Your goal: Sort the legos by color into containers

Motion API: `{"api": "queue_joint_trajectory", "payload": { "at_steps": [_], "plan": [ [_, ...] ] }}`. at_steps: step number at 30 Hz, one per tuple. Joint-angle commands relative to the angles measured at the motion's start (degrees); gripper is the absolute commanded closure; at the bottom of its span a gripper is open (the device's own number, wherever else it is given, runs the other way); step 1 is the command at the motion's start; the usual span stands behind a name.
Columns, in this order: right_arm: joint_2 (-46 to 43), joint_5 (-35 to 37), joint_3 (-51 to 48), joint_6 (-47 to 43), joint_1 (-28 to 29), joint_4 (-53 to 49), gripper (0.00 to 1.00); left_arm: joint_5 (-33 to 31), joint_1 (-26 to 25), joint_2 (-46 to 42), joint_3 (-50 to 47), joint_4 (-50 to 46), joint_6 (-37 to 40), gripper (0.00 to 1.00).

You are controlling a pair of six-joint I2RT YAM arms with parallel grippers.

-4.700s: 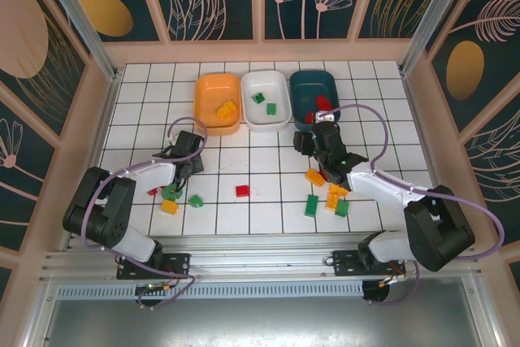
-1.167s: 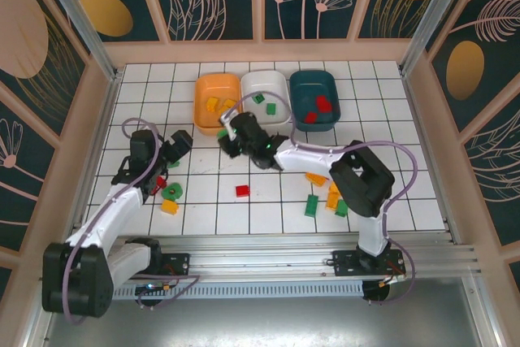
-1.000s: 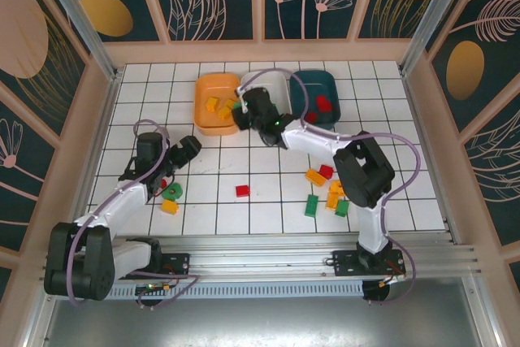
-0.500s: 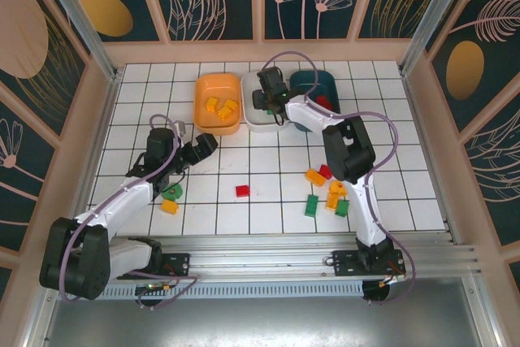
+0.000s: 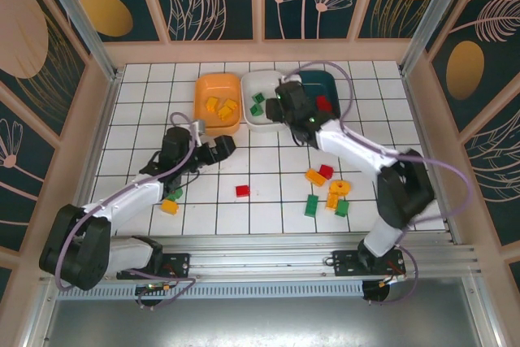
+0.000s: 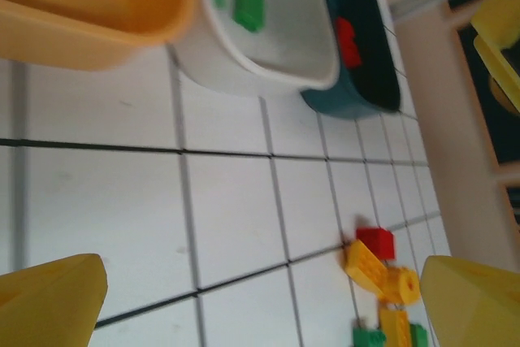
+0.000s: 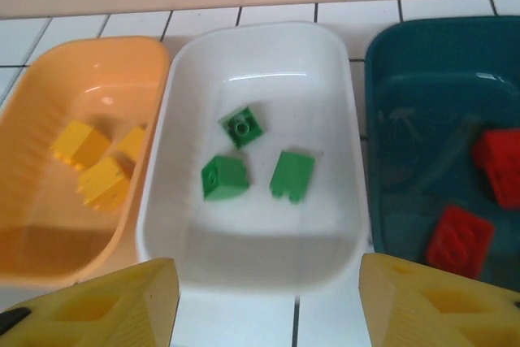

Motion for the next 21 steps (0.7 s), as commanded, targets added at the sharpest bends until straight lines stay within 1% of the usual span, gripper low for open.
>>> {"api": "queue_joint_trajectory", "payload": {
  "at_steps": [1,5,9,12,16,21],
  "plan": [
    [-6.8,7.4,-10.3,8.3,1.7,-4.0,0.37,0.5,-5.0,1.9,2.1,7.3,2.0,0.01],
    [-17.5,6.4,-20.2,13.7,1.6,-13.1,0.35,-0.4,-9.0,3.9,0.8,12.3,2.3,0.01],
    [-23.4,3.4,-23.5,18.5,1.6,-22.1,0.35,-3.7,-10.1,5.3,-1.1,15.9,1.8,0.01],
    [-24.5,-1.1,-24.7,21.5,2.0,-26.0,0.35,-4.5,-10.2,5.9,-0.7,15.3,2.0,0.02],
    [-24.4,-7.9,-29.0,26.1,4.2,-26.2,0.37,-6.4,-10.3,5.2,-0.4,13.6,2.5,0.01],
    [-24.2,-9.8,-32.8,32.2,8.7,-25.9,0.41,-8.3,-10.2,4.3,0.0,11.3,3.5,0.02]
  ]
}}
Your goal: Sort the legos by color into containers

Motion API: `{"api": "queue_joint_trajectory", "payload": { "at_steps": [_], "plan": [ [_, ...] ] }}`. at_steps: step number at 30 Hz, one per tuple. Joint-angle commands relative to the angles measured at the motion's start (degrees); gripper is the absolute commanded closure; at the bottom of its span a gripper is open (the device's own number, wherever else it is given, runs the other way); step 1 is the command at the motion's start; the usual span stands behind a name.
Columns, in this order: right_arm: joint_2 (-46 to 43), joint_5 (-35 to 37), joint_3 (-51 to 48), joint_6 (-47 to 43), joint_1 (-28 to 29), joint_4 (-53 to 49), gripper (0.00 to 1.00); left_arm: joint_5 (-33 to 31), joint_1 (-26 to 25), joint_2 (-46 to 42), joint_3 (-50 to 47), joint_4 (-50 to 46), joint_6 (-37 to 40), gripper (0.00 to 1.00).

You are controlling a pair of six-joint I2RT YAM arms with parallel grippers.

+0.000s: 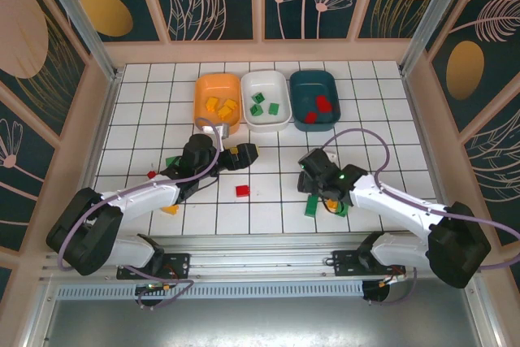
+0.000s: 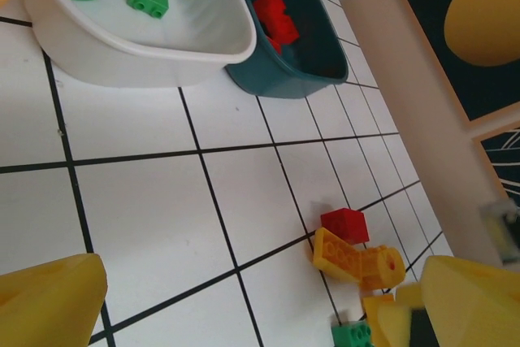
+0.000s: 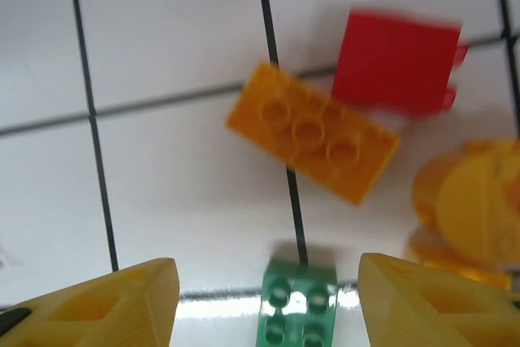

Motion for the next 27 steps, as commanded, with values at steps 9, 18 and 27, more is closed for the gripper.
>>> {"api": "queue_joint_trajectory", "payload": {
  "at_steps": [9,18,27],
  "plan": [
    [-0.9,-5.0,-6.8,11.7,5.4,-2.0,0.46,-2.6,-0.3,0.7,1.5,-0.4,0.9,0.01],
    [3.3,-3.3,-7.1,9.2,6.3,2.5,0.6,-2.9,-0.2,1.0,2.7,-1.1,0.1,0.02],
    [4.6,8.8,6.2,-2.3,6.7,3.0,0.79,-22.6,-0.1,-7.3,0.9,-13.6,-2.9,0.02]
  ]
}}
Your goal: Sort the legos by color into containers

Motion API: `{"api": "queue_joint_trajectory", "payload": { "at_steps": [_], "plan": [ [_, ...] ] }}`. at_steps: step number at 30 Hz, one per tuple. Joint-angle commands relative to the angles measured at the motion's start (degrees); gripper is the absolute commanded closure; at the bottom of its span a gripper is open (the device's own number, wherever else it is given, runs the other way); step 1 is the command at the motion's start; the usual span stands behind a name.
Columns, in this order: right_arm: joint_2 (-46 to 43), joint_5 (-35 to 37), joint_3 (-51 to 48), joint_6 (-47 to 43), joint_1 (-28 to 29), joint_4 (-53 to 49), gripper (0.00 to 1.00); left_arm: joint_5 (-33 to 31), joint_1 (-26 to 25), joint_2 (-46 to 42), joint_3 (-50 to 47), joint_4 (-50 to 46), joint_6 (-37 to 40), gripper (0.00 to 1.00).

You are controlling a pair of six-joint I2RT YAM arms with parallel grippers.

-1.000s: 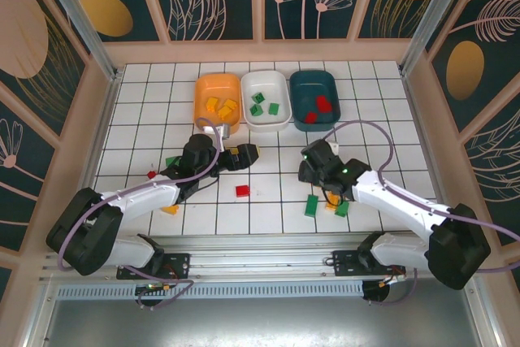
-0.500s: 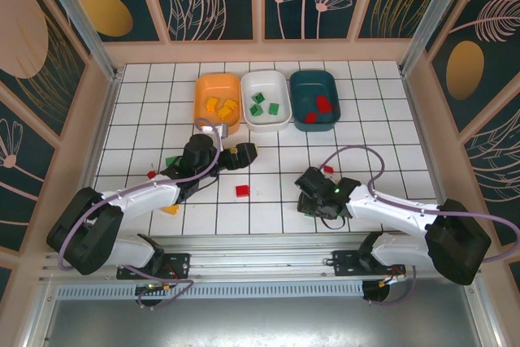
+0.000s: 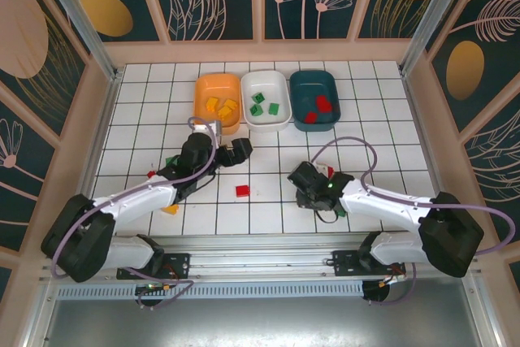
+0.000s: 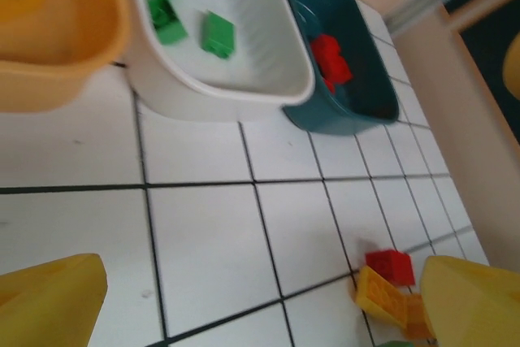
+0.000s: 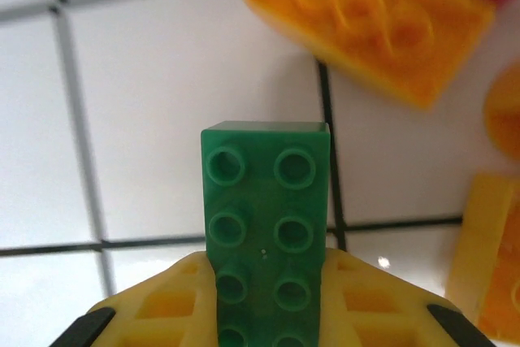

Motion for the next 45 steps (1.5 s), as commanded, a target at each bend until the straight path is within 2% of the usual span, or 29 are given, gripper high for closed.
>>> {"api": "queue_joint_trajectory", "payload": {
  "at_steps": [1,4,7,10,13,17,20,22,24,26,32,34,36,41,45],
  "plan": [
    [1.8,8.3,8.1,-7.9,-0.3,2.9,0.79,-14.0,0.0,-4.0,-0.2,-8.7,-3.0,0.01],
    [7.1,10.1,15.8,-14.5,-1.6,8.7,0.79,-21.4,1.0,-6.4,1.0,-17.1,-5.0,0.01],
    [13.5,8.9,21.5,-21.0,-4.7,16.1,0.78,-23.8,3.4,-8.5,1.5,-22.4,-5.2,0.02],
    [20.8,5.2,26.3,-27.8,-9.5,23.6,0.78,-23.3,7.4,-11.2,0.4,-25.2,-6.6,0.01],
    [28.3,3.8,30.1,-33.9,-14.1,31.4,0.77,-22.7,10.1,-16.0,-4.1,-23.9,-9.7,0.02],
    [39.4,-1.2,41.0,-37.6,-18.9,30.8,0.75,-22.9,10.6,-22.4,-8.7,-21.8,-10.6,0.01],
    [45.9,-3.4,50.8,-40.0,-19.8,26.0,0.67,-23.4,10.6,-24.4,-8.6,-23.7,-9.7,0.01],
    [47.9,-3.4,55.1,-40.8,-20.0,24.0,0.49,-22.0,10.7,-24.2,-8.2,-23.9,-8.7,0.01],
    [47.7,-2.7,57.0,-40.9,-19.9,22.4,0.42,-20.3,10.7,-23.1,-7.5,-24.1,-7.9,0.02],
    [45.1,-2.0,55.6,-40.8,-19.6,22.5,0.4,-19.7,10.7,-21.8,-6.7,-24.5,-7.6,0.01],
    [31.5,2.9,41.9,-36.3,-16.1,26.1,0.39,-19.5,10.7,-18.8,-5.6,-22.0,-7.4,0.02],
    [27.0,2.2,35.2,-33.9,-12.6,28.7,0.39,-18.9,10.7,-17.4,-5.0,-20.7,-7.4,0.02],
    [24.3,5.4,28.6,-31.2,-7.1,29.9,0.36,-19.5,10.7,-15.6,-3.6,-20.7,-6.9,0.01],
    [24.7,8.5,21.9,-21.7,4.1,26.5,0.25,-23.1,10.7,-13.5,-1.9,-21.5,-5.7,0.02],
    [27.7,8.6,21.8,-16.2,9.2,22.7,0.2,-26.6,10.8,-14.3,-2.4,-21.7,-5.8,0.01]
  ]
}}
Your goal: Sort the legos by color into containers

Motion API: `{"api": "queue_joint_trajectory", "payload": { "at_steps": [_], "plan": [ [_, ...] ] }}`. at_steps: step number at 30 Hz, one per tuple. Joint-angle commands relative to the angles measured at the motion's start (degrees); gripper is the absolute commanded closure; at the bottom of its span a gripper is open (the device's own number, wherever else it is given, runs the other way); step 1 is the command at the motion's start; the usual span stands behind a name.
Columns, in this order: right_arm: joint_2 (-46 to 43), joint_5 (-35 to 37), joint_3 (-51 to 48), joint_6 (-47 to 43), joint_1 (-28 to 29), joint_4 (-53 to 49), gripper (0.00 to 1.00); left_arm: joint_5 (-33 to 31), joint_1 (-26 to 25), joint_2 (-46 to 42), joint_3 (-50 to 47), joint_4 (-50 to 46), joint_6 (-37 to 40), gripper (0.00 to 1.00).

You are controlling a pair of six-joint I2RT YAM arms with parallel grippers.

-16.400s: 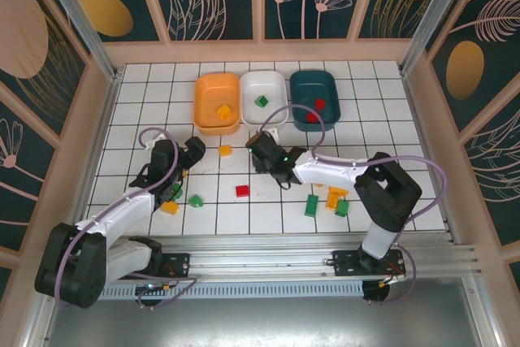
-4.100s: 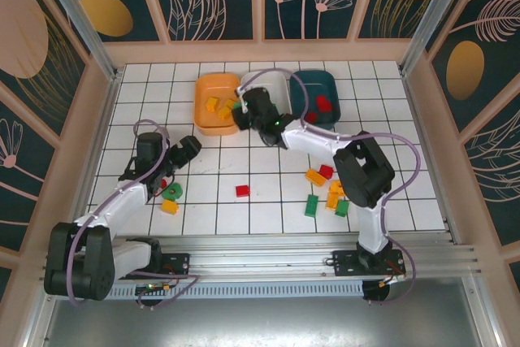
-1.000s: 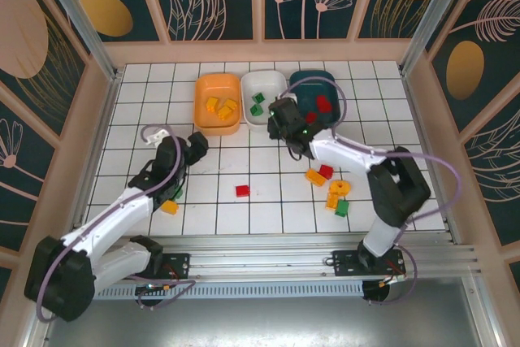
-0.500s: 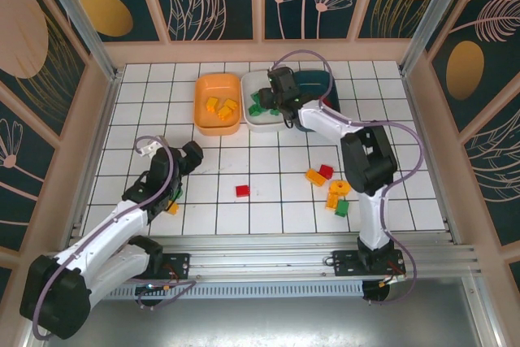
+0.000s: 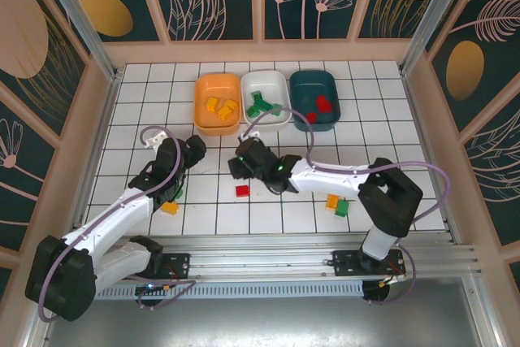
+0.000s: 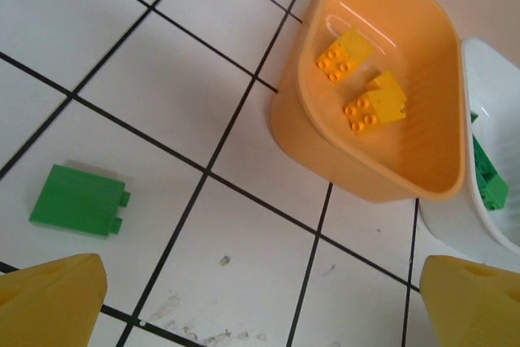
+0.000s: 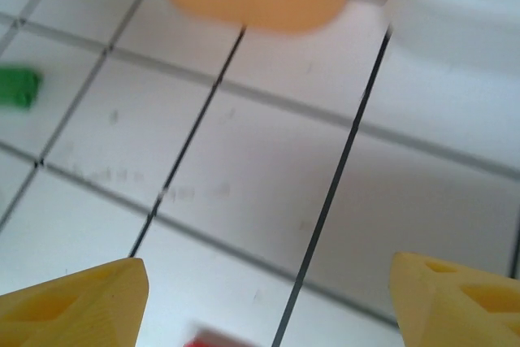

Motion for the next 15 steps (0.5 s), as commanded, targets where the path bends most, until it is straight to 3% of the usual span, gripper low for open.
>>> {"api": "queue_joint_trajectory", "payload": {
  "at_steps": [1,4,15],
  "plan": [
    [2.5,3.5,-0.6,8.3,1.9,-3.5,0.19,-5.6,0.4,-0.6,1.1,-0.4,0.6,0.01],
    [5.0,-0.9,-1.2,11.6,2.4,-3.1,0.19,-5.9,0.6,-0.3,0.4,-1.0,-0.7,0.01],
    [11.2,-6.5,1.6,13.6,5.3,-4.5,0.27,-2.6,0.6,-3.4,-4.5,2.4,-2.7,0.01]
  ]
}}
